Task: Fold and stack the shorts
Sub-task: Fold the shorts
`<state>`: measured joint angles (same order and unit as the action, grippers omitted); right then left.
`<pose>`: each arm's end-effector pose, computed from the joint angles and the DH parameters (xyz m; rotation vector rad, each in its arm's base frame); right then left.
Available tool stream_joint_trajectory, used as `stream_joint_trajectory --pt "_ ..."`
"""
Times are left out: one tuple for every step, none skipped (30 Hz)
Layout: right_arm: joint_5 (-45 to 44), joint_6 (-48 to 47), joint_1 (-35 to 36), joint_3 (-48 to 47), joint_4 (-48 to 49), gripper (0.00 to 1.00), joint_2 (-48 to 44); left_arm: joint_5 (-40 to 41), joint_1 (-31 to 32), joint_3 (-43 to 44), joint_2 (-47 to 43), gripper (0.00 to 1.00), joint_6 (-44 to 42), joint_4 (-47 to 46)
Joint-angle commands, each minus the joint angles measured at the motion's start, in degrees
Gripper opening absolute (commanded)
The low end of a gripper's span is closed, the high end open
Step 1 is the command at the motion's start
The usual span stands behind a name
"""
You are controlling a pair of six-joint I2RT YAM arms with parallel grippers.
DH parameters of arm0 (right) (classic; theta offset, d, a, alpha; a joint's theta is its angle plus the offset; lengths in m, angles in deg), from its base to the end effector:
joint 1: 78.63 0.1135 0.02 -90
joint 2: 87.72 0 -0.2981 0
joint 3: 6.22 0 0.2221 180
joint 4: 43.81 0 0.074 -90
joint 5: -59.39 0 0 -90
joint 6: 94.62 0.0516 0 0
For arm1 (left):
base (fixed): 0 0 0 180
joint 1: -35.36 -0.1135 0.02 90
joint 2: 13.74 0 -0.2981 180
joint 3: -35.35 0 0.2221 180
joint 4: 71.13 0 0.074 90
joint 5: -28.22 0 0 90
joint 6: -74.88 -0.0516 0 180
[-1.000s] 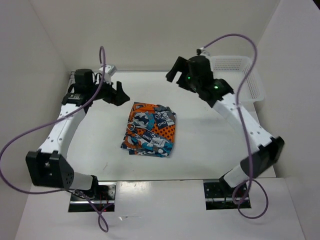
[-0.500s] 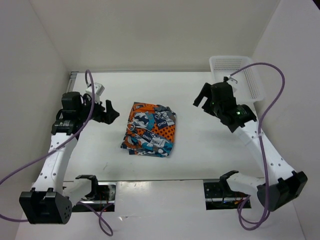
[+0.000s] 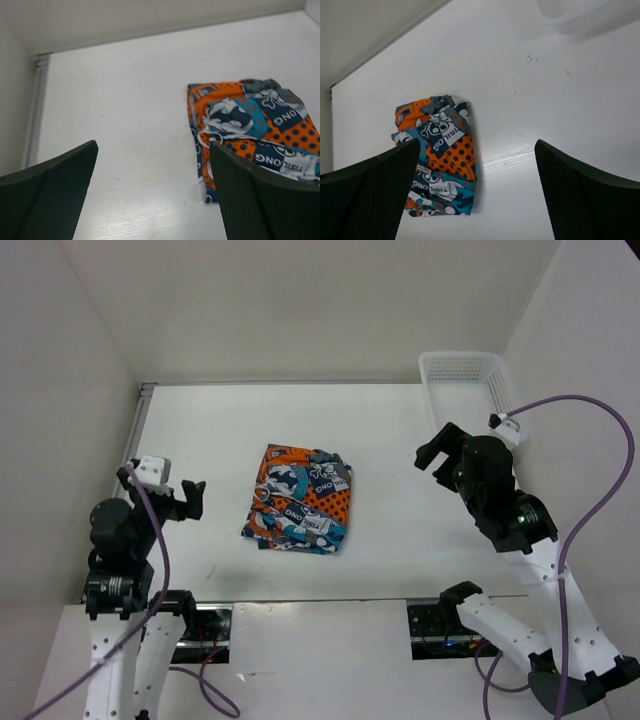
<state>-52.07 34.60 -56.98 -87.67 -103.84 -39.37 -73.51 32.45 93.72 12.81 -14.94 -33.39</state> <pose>0.1155 0.0255 0.4023 0.5366 1.9456 0.2956 0.0664 -0.0071 0.3510 0.1094 1.6702 -0.1354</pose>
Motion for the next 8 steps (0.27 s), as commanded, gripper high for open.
stream_joint_trajectory --pt "-1.0 -1.0 -1.1 2.8 -0.4 1.00 -4.6 9.3 -0.4 -2.8 -6.3 0.99 -0.2 0.9" --pt "-1.0 -1.0 -1.6 4.1 0.1 1.00 -5.4 11.0 -0.4 -3.7 -10.0 0.99 -0.2 0.9" --pt "-1.0 -1.0 -1.6 4.6 0.1 1.00 -6.1 11.8 -0.4 -4.9 -11.7 0.99 -0.2 1.7" --pt "-1.0 -1.0 -1.6 4.6 0.1 1.00 -6.6 12.8 -0.4 -5.5 -13.3 0.99 -0.2 2.3" --pt "-1.0 -1.0 -1.6 5.1 0.1 1.00 -7.2 13.4 -0.4 -6.1 -16.7 0.99 -0.2 2.3" --pt "-1.6 -1.0 -1.6 5.1 0.1 1.00 -7.2 14.2 -0.4 -6.7 -18.3 0.99 -0.2 2.3" --pt "-1.6 -1.0 -2.1 5.1 0.1 1.00 -7.2 14.7 -0.4 -7.4 -19.7 0.99 -0.2 2.3" --pt "-1.6 -1.5 -2.1 5.8 1.1 1.00 -7.2 14.7 -0.4 -8.8 -22.1 0.99 -0.2 2.3"
